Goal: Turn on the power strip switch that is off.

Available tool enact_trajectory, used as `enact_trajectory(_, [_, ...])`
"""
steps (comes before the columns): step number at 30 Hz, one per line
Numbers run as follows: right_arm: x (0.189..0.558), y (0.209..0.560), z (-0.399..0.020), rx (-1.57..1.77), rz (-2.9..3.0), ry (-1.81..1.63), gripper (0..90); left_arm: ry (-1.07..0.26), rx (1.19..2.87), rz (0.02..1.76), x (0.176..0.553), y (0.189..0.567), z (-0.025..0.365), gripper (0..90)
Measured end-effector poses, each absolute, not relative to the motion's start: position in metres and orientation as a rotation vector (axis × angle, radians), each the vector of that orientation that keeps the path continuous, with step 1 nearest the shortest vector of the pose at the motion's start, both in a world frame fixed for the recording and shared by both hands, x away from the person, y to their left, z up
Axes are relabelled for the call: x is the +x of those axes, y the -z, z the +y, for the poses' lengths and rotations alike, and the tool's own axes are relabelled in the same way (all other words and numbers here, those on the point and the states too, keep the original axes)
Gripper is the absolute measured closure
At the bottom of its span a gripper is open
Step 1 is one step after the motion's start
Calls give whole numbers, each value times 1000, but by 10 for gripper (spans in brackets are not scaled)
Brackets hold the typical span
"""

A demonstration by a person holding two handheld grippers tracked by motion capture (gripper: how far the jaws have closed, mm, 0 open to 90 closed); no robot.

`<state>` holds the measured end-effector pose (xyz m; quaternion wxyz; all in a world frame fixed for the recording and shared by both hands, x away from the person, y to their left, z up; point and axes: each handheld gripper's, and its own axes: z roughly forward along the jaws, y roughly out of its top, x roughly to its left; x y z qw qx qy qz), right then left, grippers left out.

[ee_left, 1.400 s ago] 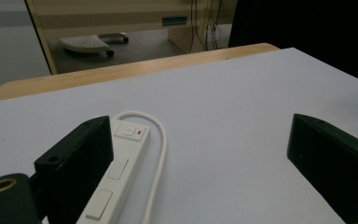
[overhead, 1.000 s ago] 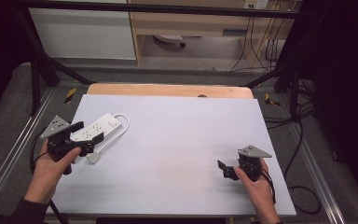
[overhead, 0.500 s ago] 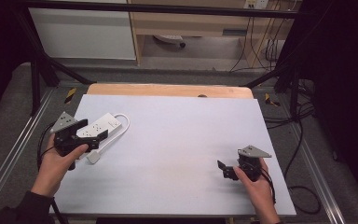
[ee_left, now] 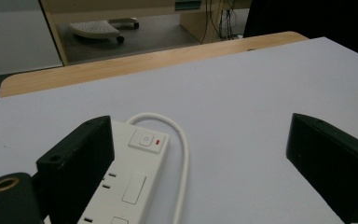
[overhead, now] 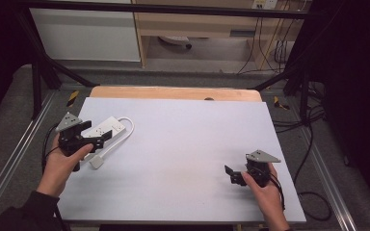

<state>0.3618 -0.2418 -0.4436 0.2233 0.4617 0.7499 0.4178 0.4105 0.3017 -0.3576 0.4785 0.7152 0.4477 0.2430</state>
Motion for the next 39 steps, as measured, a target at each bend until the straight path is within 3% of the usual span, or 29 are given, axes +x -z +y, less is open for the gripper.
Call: enact_trajectory(39, [361, 443, -242, 1279, 2073, -1158, 37, -625, 1799, 1159, 444, 383, 294, 151])
